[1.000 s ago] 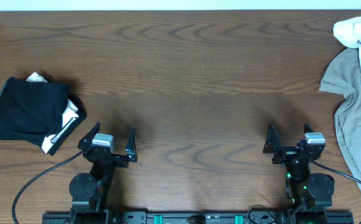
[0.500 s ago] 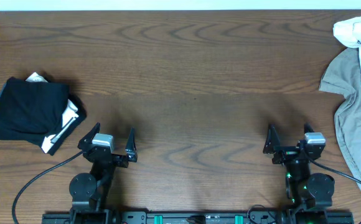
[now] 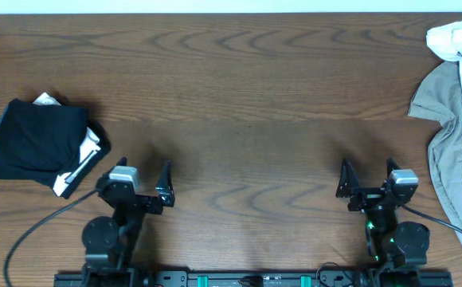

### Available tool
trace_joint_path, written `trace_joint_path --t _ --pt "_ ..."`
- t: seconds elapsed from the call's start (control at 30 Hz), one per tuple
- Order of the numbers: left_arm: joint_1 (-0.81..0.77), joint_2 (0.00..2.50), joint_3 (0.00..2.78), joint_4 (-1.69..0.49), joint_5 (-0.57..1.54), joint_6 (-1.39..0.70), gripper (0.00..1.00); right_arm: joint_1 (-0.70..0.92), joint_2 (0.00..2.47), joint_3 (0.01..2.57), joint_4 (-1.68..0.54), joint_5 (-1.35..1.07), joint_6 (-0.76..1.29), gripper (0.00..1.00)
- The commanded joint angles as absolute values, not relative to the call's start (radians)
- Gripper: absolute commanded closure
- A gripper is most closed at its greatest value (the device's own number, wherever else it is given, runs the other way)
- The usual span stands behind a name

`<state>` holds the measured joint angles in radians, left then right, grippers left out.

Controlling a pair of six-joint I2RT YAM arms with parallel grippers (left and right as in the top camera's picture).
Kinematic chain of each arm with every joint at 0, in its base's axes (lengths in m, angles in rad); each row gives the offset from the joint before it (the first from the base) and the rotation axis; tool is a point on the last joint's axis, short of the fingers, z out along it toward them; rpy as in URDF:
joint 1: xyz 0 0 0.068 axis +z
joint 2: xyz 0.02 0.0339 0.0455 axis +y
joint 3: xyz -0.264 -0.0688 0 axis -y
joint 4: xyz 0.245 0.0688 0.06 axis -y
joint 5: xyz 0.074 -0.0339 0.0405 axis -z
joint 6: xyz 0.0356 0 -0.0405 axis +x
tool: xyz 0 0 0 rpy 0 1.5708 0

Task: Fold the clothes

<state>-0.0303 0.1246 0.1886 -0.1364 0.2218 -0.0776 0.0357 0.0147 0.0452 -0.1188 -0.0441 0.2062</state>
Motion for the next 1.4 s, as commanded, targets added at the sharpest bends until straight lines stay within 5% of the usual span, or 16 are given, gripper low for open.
trace_joint_path --t 0.0,0.57,0.77,0.9,1.07,1.37 --pt "-0.036 0.196 0.332 -0.195 0.228 -0.104 0.02 0.027 0.030 0.164 -0.179 0.004 0.230 0.01" --pt "-0.036 0.564 0.799 -0.719 0.262 -0.103 0.02 0.027 0.562 0.865 -0.824 0.107 0.230 0.01" --pt "-0.036 0.563 0.799 -0.747 0.262 -0.103 0.02 0.027 0.668 0.942 -0.812 0.094 0.197 0.01" --pt "-0.036 0.563 0.799 -0.740 0.262 -0.103 0.02 0.003 0.720 0.942 -0.802 0.339 0.198 0.01" --pt "-0.036 0.563 0.799 -0.748 0.262 -0.104 0.02 -0.143 0.853 0.942 -0.879 0.622 0.330 0.01" --pt "-0.036 0.563 0.799 -0.749 0.262 -0.105 0.02 -0.508 1.161 0.942 -0.871 0.597 0.427 0.01"
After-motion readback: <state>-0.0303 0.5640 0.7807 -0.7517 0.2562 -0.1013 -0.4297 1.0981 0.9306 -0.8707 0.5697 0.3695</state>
